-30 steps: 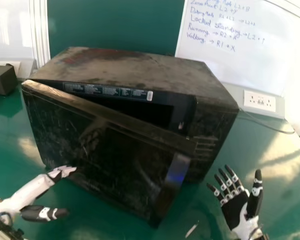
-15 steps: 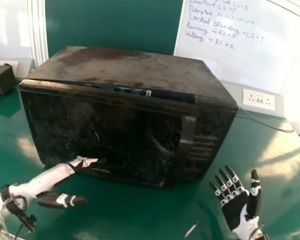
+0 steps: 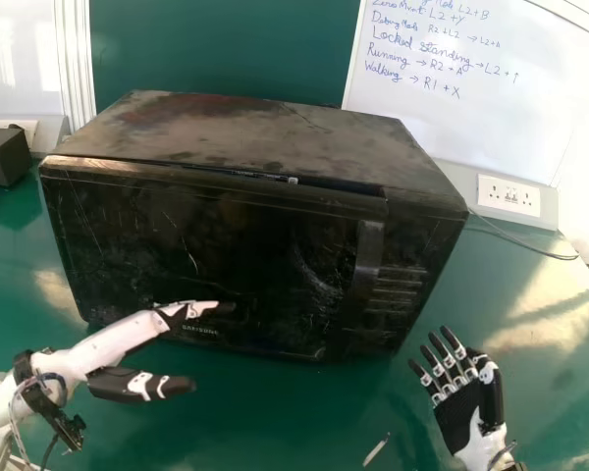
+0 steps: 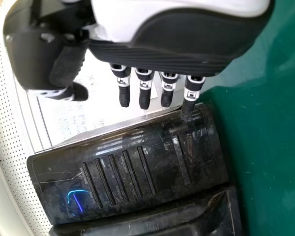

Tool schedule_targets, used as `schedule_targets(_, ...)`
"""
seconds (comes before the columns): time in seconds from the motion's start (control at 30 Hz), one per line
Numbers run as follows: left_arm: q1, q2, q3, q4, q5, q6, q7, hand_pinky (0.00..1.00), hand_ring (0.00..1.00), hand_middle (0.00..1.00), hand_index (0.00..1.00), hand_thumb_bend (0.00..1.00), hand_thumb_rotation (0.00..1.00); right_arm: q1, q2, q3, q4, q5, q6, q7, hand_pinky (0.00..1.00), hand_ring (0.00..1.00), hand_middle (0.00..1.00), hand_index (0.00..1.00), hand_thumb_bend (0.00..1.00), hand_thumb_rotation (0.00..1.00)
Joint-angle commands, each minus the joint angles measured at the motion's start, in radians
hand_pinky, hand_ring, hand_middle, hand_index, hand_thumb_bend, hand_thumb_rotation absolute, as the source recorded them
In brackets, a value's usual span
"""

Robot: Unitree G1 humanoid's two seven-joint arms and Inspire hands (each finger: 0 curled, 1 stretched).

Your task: Put biscuit inside oven

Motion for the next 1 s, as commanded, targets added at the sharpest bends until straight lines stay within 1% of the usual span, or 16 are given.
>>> schedule_targets(0.0,-0.009,-0.004,-0.011,-0.032,-0.015,0.023,-0.012,1.00,1.00,1.00,1.00,0.91,0.91,0.011,0.005,0.004,-0.002,-0.006,-0.016,0.019,0.94,1.00,1.00,1.00,0.32,1.00)
schedule_targets(0.13,0.002,-0.006,-0.002,-0.058,-0.015,0.032,-0.012,1.00,1.00,1.00,1.00,0.91,0.90,0.009,0.012,0.000,0.002,0.001,-0.009,0.022,0.95,1.00,1.00,1.00,0.35,1.00)
schedule_targets(0.27,0.043,0.000,0.026,-0.098,-0.015,0.027,-0.002,1.00,1.00,1.00,1.00,0.90,0.91,0.013,0.008,0.002,-0.001,-0.002,-0.011,0.032,0.94,1.00,1.00,1.00,0.35,1.00)
schedule_targets(0.37,0.107,0.006,0.059,-0.155,-0.040,0.040,-0.003,1.00,1.00,1.00,1.00,0.90,0.91,0.015,0.011,-0.001,0.001,0.001,-0.010,0.033,0.95,1.00,1.00,1.00,0.44,1.00)
schedule_targets(0.4,0.137,0.008,0.073,-0.178,-0.051,0.045,-0.004,1.00,1.00,1.00,1.00,0.90,0.90,0.014,0.012,-0.002,0.003,0.002,-0.010,0.035,0.96,1.00,1.00,1.00,0.46,1.00)
schedule_targets(0.5,0.251,0.008,0.131,-0.261,-0.067,0.044,0.002,1.00,1.00,1.00,1.00,0.91,0.90,0.016,0.010,-0.002,0.000,-0.003,-0.008,0.031,0.98,1.00,1.00,1.00,0.47,1.00)
schedule_targets(0.6,0.357,-0.014,0.191,-0.323,-0.071,0.017,0.013,1.00,1.00,1.00,1.00,0.91,0.89,0.014,0.012,-0.002,-0.003,0.000,0.000,0.025,0.93,1.00,1.00,1.00,0.50,1.00)
schedule_targets(0.67,0.418,-0.038,0.221,-0.341,-0.079,-0.025,0.021,1.00,1.00,1.00,1.00,0.91,0.89,0.011,0.011,-0.001,-0.001,0.005,0.006,0.029,0.90,1.00,1.00,1.00,0.51,1.00)
schedule_targets(0.7,0.455,-0.048,0.235,-0.356,-0.086,-0.032,0.025,1.00,1.00,1.00,1.00,0.90,0.89,0.010,0.012,-0.001,0.000,0.007,0.007,0.030,0.89,1.00,1.00,1.00,0.53,1.00)
schedule_targets(0.73,0.498,-0.057,0.249,-0.381,-0.095,-0.024,0.028,1.00,1.00,1.00,1.00,0.90,0.89,0.008,0.013,0.000,0.001,0.006,0.006,0.030,0.89,1.00,1.00,1.00,0.55,1.00)
schedule_targets(0.77,0.549,-0.067,0.266,-0.419,-0.106,-0.001,0.035,1.00,1.00,1.00,1.00,0.90,0.89,0.008,0.015,0.001,0.001,0.005,0.003,0.030,0.91,1.00,1.00,1.00,0.60,1.00)
schedule_targets(0.8,0.603,-0.081,0.284,-0.462,-0.116,0.025,0.045,1.00,1.00,1.00,1.00,0.90,0.89,0.007,0.017,0.001,0.000,0.003,0.001,0.029,0.94,1.00,1.00,1.00,0.60,1.00)
schedule_targets(0.87,0.691,-0.115,0.319,-0.534,-0.130,0.036,0.062,1.00,1.00,1.00,1.00,0.90,0.90,0.006,0.018,0.003,-0.004,0.000,0.000,0.025,0.99,1.00,1.00,1.00,0.52,1.00)
schedule_targets(0.9,0.732,-0.135,0.337,-0.566,-0.136,0.037,0.069,1.00,1.00,1.00,1.00,0.90,0.90,0.006,0.018,0.003,-0.005,-0.001,0.001,0.024,0.98,1.00,1.00,1.00,0.51,1.00)
schedule_targets(0.97,0.813,-0.181,0.363,-0.622,-0.150,0.034,0.084,1.00,1.00,1.00,1.00,0.90,0.89,0.006,0.020,0.004,-0.010,-0.001,0.002,0.020,0.98,1.00,1.00,1.00,0.52,1.00)
